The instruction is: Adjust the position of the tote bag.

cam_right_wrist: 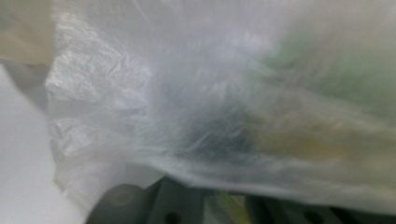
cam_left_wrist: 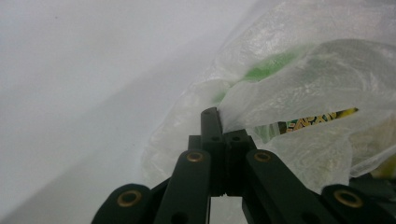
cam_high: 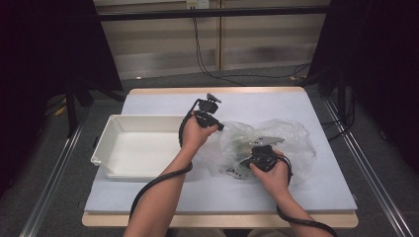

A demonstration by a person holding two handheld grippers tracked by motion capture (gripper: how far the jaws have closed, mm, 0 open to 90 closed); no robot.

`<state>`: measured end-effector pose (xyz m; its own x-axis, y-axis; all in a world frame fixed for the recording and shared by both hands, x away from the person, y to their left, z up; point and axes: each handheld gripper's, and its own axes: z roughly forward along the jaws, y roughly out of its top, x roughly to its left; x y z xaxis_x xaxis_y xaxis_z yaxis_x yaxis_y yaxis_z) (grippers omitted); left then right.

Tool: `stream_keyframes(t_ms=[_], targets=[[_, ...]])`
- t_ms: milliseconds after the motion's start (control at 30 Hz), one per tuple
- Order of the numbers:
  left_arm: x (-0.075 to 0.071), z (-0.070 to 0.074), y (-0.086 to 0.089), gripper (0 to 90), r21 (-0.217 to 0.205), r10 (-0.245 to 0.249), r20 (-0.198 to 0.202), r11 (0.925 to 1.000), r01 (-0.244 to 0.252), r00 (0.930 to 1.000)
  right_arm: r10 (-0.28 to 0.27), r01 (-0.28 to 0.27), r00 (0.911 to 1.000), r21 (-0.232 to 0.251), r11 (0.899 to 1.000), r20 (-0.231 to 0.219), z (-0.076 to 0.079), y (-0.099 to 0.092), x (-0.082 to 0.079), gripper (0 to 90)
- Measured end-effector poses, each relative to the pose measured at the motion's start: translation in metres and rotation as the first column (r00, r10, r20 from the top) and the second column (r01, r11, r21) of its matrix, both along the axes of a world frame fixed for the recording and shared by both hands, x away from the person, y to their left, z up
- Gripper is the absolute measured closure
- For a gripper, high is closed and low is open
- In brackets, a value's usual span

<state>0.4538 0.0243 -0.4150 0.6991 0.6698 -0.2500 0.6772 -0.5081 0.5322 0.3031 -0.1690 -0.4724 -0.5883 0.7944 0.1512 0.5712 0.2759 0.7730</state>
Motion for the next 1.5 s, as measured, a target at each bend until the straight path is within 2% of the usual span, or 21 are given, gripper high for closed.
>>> stream_keyframes(t_ms=[33,133,233,267,300,467,533,667,700,767,800,867,1000,1167,1267,1300,1333,1400,1433,1467,1500], targets=[[0.0,-0.001,-0.002,90.0,-0.018,0.03,0.001,0.9994,-0.03,0.9996,0.004,-0.004,1.0,0.0,1.0,0.002,0.001,0.0,-0.004,90.0],[0.005,0.0,-0.003,90.0,0.003,0.018,-0.001,0.9998,-0.018,0.9998,0.028,-0.029,0.9995,0.034,0.999,0.015,0.002,0.001,-0.021,90.0],[0.011,0.0,-0.003,90.0,0.013,0.022,-0.006,0.9997,-0.022,0.9997,0.05,-0.051,0.9985,0.038,0.998,0.021,0.0,0.002,-0.031,90.0],[0.014,-0.002,-0.004,90.0,0.018,0.034,0.001,0.9993,-0.034,0.9994,0.06,-0.061,0.998,0.043,0.997,0.019,-0.003,0.003,-0.042,90.0],[0.014,-0.002,-0.004,90.0,0.018,0.034,0.001,0.9993,-0.034,0.9994,0.06,-0.061,0.998,0.043,0.997,0.019,-0.003,0.003,-0.042,90.0],[0.027,-0.007,-0.006,90.0,0.044,0.07,0.001,0.9966,-0.07,0.9976,0.09,-0.09,0.9959,0.041,0.995,0.01,-0.009,0.007,-0.062,90.0],[0.031,-0.007,-0.008,90.0,0.039,0.087,0.0,0.9955,-0.087,0.9962,0.098,-0.098,0.9952,0.046,0.994,0.003,-0.01,0.007,-0.065,90.0],[0.037,-0.008,-0.012,90.0,0.056,0.103,0.005,0.993,-0.104,0.9946,0.103,-0.102,0.9947,0.054,0.993,-0.006,-0.013,0.007,-0.068,90.0],[0.039,-0.008,-0.012,90.0,0.073,0.105,0.01,0.9917,-0.106,0.9944,0.109,-0.108,0.994,0.056,0.993,-0.01,-0.014,0.006,-0.069,90.0],[0.04,-0.009,-0.013,90.0,0.075,0.113,0.004,0.9907,-0.113,0.9936,0.11,-0.109,0.9939,0.052,0.993,-0.011,-0.016,0.006,-0.07,90.0],[0.042,-0.01,-0.015,90.0,0.066,0.121,0.004,0.9905,-0.121,0.9927,0.107,-0.105,0.9939,0.068,0.992,-0.028,-0.018,0.004,-0.071,90.0],[0.045,-0.011,-0.016,90.0,0.086,0.123,0.005,0.9887,-0.123,0.9923,0.107,-0.105,0.9938,0.074,0.992,-0.03,-0.019,0.003,-0.071,90.0],[0.051,-0.016,-0.019,90.0,0.099,0.136,0.009,0.9857,-0.136,0.9906,0.115,-0.113,0.993,0.058,0.992,-0.027,-0.019,0.004,-0.074,90.0],[0.052,-0.019,-0.021,90.0,0.102,0.141,0.008,0.9846,-0.141,0.9899,0.13,-0.129,0.9913,0.04,0.991,-0.019,-0.02,0.007,-0.075,90.0],[0.049,-0.017,-0.02,90.0,0.081,0.138,-0.011,0.9872,-0.137,0.9903,0.126,-0.124,0.9917,0.052,0.991,-0.026,-0.019,0.006,-0.075,90.0],[0.049,-0.017,-0.02,88.6,0.081,0.138,-0.011,0.9872,-0.137,0.9903,0.123,-0.121,0.992,0.059,0.991,-0.028,-0.019,0.005,-0.075,90.0],[0.046,-0.012,-0.018,86.9,0.059,0.132,-0.011,0.9896,-0.131,0.9912,0.118,-0.117,0.9927,0.058,0.991,-0.025,-0.018,0.005,-0.074,90.0],[0.044,-0.01,-0.017,78.2,0.059,0.124,-0.012,0.9906,-0.123,0.9922,0.114,-0.112,0.9933,0.059,0.992,-0.021,-0.017,0.004,-0.074,90.0],[0.041,-0.007,-0.015,78.2,0.046,0.117,-0.013,0.9922,-0.116,0.9931,0.111,-0.11,0.9936,0.064,0.992,-0.02,-0.016,0.003,-0.073,90.0],[0.036,-0.001,-0.012,75.2,0.035,0.112,-0.005,0.9931,-0.112,0.9937,0.105,-0.104,0.9943,0.068,0.992,-0.013,-0.014,0.002,-0.073,90.0],[0.036,-0.001,-0.012,71.6,0.035,0.112,-0.005,0.9931,-0.112,0.9937,0.101,-0.1,0.9947,0.069,0.993,-0.016,-0.013,0.001,-0.073,90.0]])
